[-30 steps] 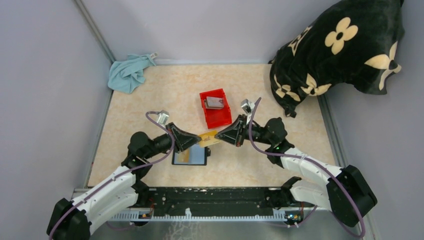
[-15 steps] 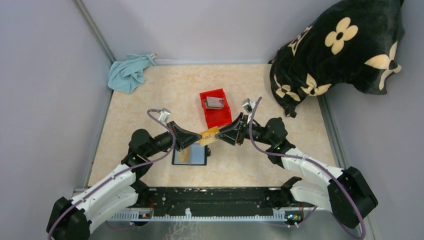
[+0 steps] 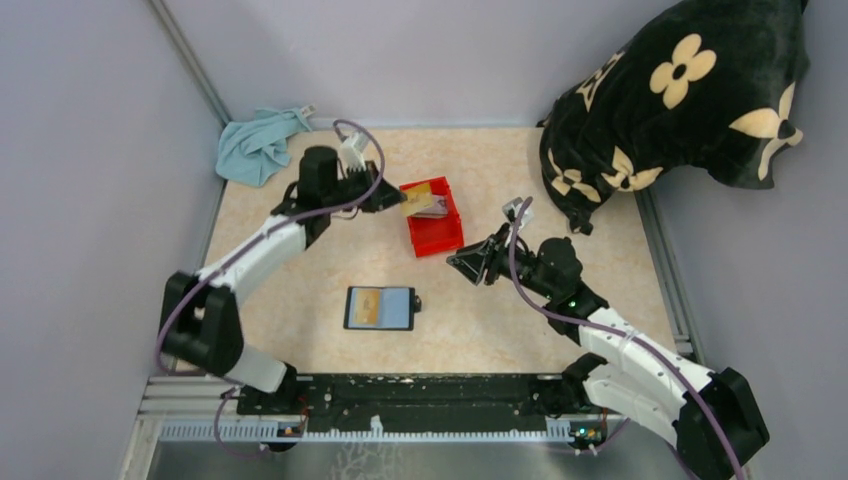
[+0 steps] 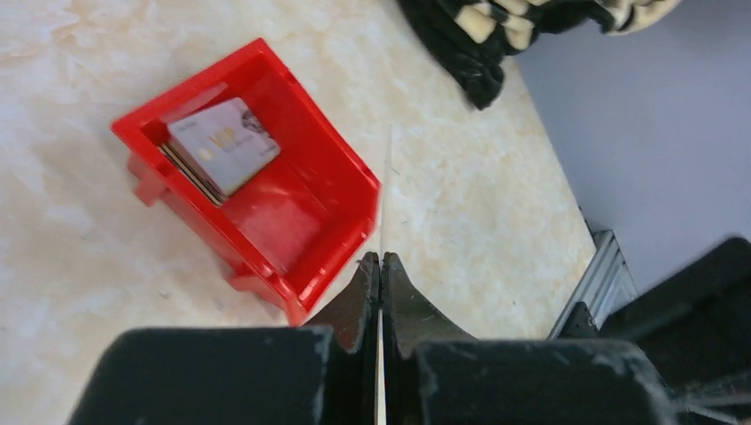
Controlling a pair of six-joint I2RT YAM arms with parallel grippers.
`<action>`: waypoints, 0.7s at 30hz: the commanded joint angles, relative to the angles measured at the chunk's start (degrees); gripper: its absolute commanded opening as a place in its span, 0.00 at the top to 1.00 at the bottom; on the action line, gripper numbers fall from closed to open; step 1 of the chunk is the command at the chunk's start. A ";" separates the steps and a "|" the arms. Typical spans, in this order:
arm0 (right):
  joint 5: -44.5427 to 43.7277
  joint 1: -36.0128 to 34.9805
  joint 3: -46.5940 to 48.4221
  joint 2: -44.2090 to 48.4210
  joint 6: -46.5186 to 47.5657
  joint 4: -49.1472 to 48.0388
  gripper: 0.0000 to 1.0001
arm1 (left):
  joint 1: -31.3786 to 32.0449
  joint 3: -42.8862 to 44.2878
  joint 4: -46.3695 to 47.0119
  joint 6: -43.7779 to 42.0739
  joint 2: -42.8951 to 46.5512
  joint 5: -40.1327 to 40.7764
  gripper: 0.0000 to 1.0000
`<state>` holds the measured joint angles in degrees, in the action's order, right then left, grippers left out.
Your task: Take the credit cards out of the card holder
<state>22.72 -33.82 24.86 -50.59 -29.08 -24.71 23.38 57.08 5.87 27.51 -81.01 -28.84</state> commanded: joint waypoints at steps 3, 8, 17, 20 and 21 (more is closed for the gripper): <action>-2.18 0.97 4.79 0.24 4.56 5.94 0.58 | -3.59 18.19 -11.74 -4.37 -17.10 -9.13 1.00; -2.84 1.74 4.55 -0.29 5.69 6.72 0.58 | -4.30 31.78 -20.62 -4.63 -29.82 -10.32 1.00; -1.34 4.30 2.61 -1.75 5.09 4.16 0.59 | -4.22 31.32 -21.59 0.23 -35.24 -4.16 1.00; -0.07 4.92 2.69 -2.92 4.92 3.27 0.59 | -4.22 30.99 -20.16 1.71 -36.10 -3.36 1.00; 0.31 4.99 2.84 -3.28 4.96 3.19 0.59 | -4.22 31.37 -20.04 1.94 -36.55 -3.14 1.00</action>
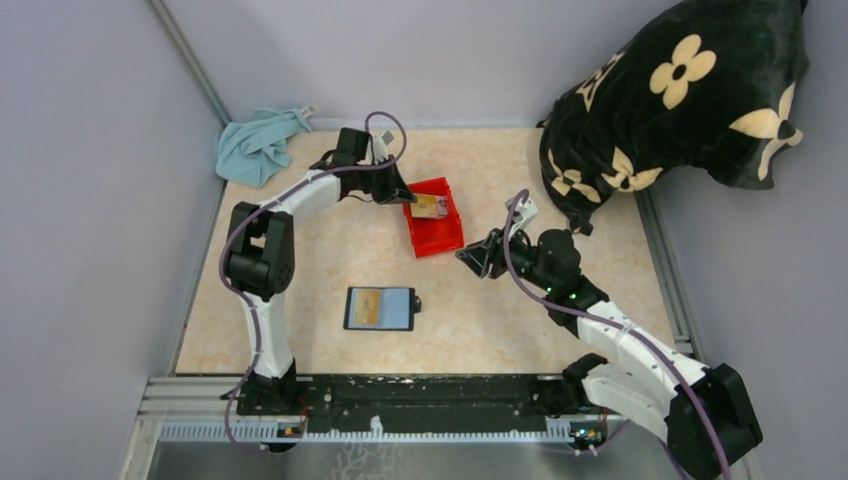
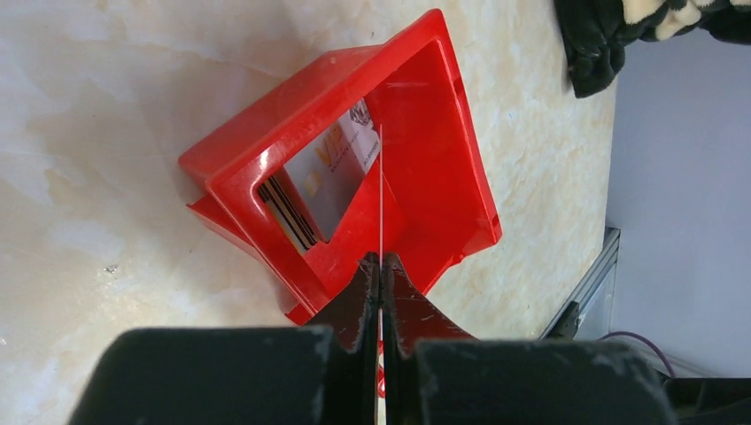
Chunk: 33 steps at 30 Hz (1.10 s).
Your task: Take the credit cards out of the card holder
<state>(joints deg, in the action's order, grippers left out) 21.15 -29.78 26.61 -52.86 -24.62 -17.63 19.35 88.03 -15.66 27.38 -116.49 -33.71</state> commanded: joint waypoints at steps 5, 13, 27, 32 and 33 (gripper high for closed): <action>2.41 1.04 1.04 -1.62 0.63 -3.99 0.59 | -0.19 2.22 1.66 4.11 -3.33 3.55 1.00; 3.22 1.37 -0.18 -1.97 0.07 -5.14 0.59 | 0.28 6.75 0.90 5.97 -7.16 4.68 1.00; 5.08 1.48 -1.17 -4.18 -1.24 -9.06 0.59 | 1.04 9.97 -0.61 4.72 -5.77 5.67 0.68; 5.47 1.48 -1.47 -4.18 -1.61 -9.71 0.60 | 1.12 10.26 -1.97 3.56 -4.30 7.37 0.66; 5.49 1.48 -1.55 -4.11 -1.68 -9.77 0.60 | 1.16 10.26 -2.33 3.18 -3.71 8.26 0.66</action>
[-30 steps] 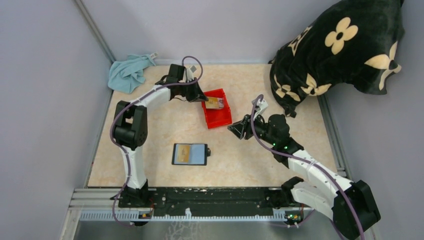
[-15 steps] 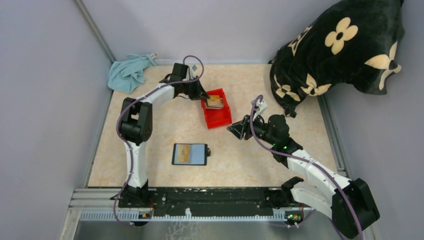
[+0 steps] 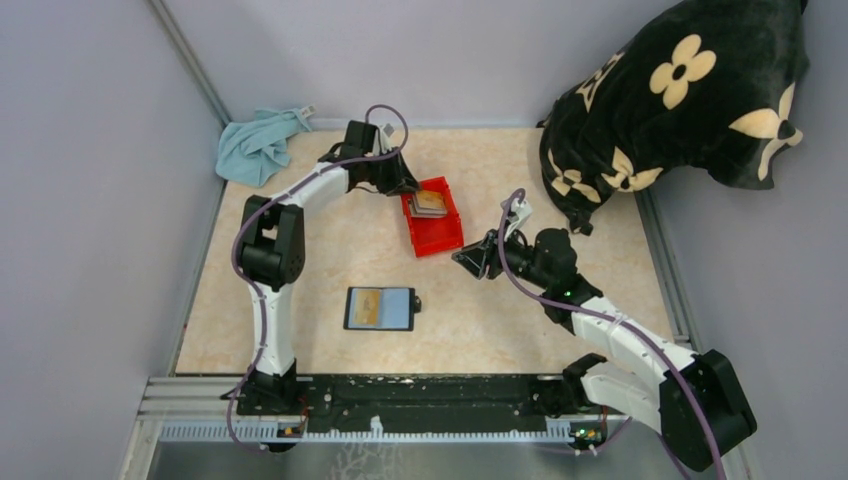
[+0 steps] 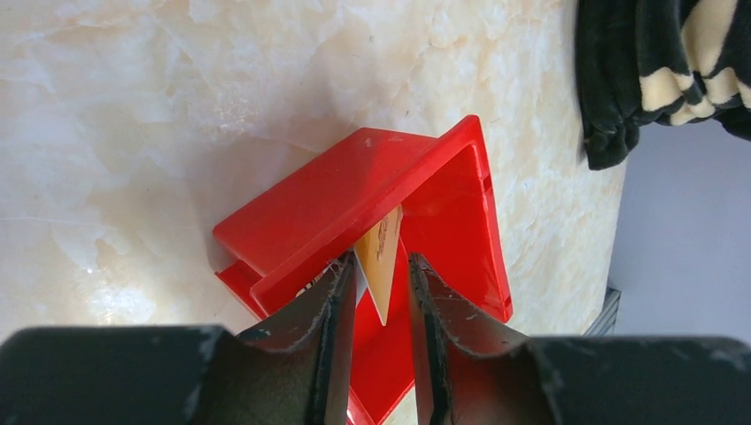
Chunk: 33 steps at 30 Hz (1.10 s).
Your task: Take the credit cards out of the card holder
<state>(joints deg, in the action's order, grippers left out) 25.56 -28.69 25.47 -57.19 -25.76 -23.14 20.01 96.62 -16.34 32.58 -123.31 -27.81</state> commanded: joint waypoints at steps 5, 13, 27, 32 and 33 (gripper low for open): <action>1.41 0.38 -0.71 0.17 -0.69 -4.46 0.59 | 0.89 1.27 -4.62 -4.82 7.58 7.79 0.66; 3.47 -2.36 1.25 -2.34 1.81 -3.83 0.64 | 4.56 -14.54 4.37 -6.64 25.96 18.40 0.78; -6.95 -26.44 6.36 -23.37 -5.12 -18.26 1.00 | 4.75 -63.42 13.75 -1.99 55.67 26.65 1.00; -5.29 -26.45 5.91 -31.47 -15.66 -33.11 1.00 | 1.88 -68.61 7.18 -0.09 60.32 28.47 1.00; -5.30 -26.46 6.34 -32.74 -16.35 -33.92 1.00 | 1.86 -69.34 6.32 0.56 61.02 29.04 1.00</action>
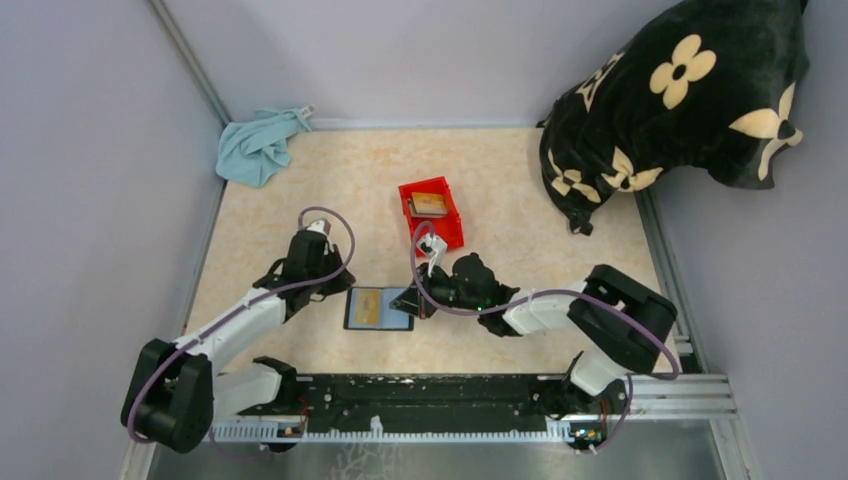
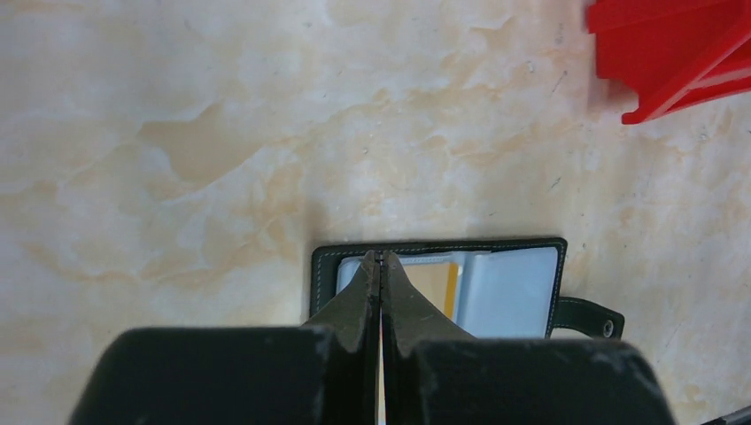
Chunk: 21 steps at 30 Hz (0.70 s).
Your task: Take the credit cards out of the card holder
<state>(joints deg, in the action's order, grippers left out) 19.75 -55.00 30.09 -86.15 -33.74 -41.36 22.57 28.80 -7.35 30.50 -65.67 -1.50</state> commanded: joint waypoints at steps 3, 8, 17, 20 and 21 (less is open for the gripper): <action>0.27 -0.47 3.35 -7.08 -8.95 -15.65 1.00 | -0.83 -4.22 -3.45 4.49 5.61 3.91 1.00; -2.48 -1.88 6.83 -11.63 -8.15 -10.21 1.00 | -0.77 -7.79 -3.11 5.83 7.16 -0.89 1.00; -11.30 -2.74 9.83 -14.34 -7.70 1.14 0.74 | -0.69 -16.10 0.60 9.64 11.16 -6.54 1.00; -11.34 -2.79 9.86 -16.14 -8.93 0.23 0.64 | -0.73 -17.21 0.24 9.51 11.96 -6.31 1.00; -11.40 -2.75 9.89 -16.80 -9.05 0.01 0.62 | -0.69 -17.35 -0.09 9.41 12.30 -6.11 1.00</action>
<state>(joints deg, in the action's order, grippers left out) 10.52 -57.28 38.02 -100.73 -41.74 -40.66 21.71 14.17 -4.91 39.20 -53.78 -5.37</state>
